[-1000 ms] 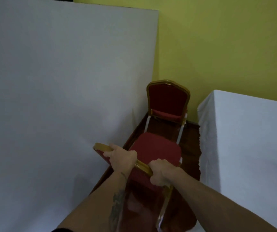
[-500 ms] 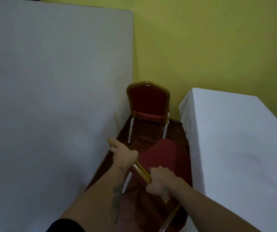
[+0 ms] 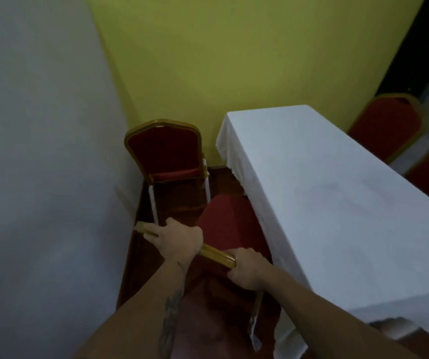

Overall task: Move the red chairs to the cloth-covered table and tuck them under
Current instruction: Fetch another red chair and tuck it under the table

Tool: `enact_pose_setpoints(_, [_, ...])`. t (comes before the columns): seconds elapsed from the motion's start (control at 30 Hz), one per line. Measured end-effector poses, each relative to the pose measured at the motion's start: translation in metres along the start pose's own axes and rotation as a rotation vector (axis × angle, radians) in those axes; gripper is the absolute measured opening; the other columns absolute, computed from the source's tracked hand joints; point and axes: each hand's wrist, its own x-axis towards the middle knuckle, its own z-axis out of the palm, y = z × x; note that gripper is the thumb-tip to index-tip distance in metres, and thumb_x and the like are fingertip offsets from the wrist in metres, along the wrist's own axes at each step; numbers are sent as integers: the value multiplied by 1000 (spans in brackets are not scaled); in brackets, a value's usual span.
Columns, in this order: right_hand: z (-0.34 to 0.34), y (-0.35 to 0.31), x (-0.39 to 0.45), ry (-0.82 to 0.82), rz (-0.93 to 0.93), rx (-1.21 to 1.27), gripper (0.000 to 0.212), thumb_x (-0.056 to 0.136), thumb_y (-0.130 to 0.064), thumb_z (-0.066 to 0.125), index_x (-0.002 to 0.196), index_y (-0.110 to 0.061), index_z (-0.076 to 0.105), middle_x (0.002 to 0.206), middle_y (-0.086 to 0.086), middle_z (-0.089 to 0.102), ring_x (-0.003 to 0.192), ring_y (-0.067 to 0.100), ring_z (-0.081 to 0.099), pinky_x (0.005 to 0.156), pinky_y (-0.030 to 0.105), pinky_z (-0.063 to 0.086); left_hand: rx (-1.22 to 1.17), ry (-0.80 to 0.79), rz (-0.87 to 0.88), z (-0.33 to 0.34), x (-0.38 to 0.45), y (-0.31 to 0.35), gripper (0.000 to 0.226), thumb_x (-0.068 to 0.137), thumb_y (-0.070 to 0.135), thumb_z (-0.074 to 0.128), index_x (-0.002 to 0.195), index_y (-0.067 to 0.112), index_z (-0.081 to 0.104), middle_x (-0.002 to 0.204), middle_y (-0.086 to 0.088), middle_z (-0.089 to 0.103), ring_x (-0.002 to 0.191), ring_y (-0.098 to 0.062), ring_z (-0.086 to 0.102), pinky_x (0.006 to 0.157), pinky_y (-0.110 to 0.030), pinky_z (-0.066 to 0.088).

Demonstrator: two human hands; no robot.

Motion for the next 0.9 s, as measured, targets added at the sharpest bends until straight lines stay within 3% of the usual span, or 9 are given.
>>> enact_pose_setpoints(0.17, [-1,-14,-8,42,140,42,50,82,-21,59,130,-32,65,103,2,65,98,28,66,75,30,45,41,-118,76,-3,5,0,61,72,26,63,130,10,54,162,-25,-3,146,-53,9,111,-56,37])
enact_pose_setpoints(0.3, [7,-34,-13,73,215,57,33,84,-20,59,114,-32,69,102,2,65,103,28,66,75,30,43,104,-169,118,-11,15,-5,64,73,31,65,134,13,54,162,-26,-3,146,-54,6,112,-57,34])
enact_pose_setpoints(0.5, [28,-64,-7,113,268,119,42,85,-21,61,126,-24,68,114,8,67,105,31,65,85,37,53,181,-250,261,-31,40,-8,53,77,28,64,127,11,58,162,-25,-2,144,-52,14,106,-54,40])
enact_pose_setpoints(0.7, [41,-78,4,141,310,159,49,87,-24,63,136,-20,58,125,11,62,109,32,63,90,42,55,259,-412,430,-38,65,3,47,74,22,62,120,13,57,161,-22,-3,143,-51,18,111,-53,34])
enact_pose_setpoints(0.83, [37,-78,8,128,327,169,52,90,-23,63,141,-18,52,133,12,58,118,34,61,95,43,54,261,-481,523,-33,72,18,35,78,16,62,112,17,57,158,-19,4,139,-46,22,99,-44,39])
enact_pose_setpoints(0.9, [34,-77,10,134,334,177,52,91,-23,64,141,-17,51,133,13,57,118,35,61,96,43,55,266,-505,569,-29,77,26,33,77,16,62,109,19,57,156,-20,8,137,-46,26,101,-44,40])
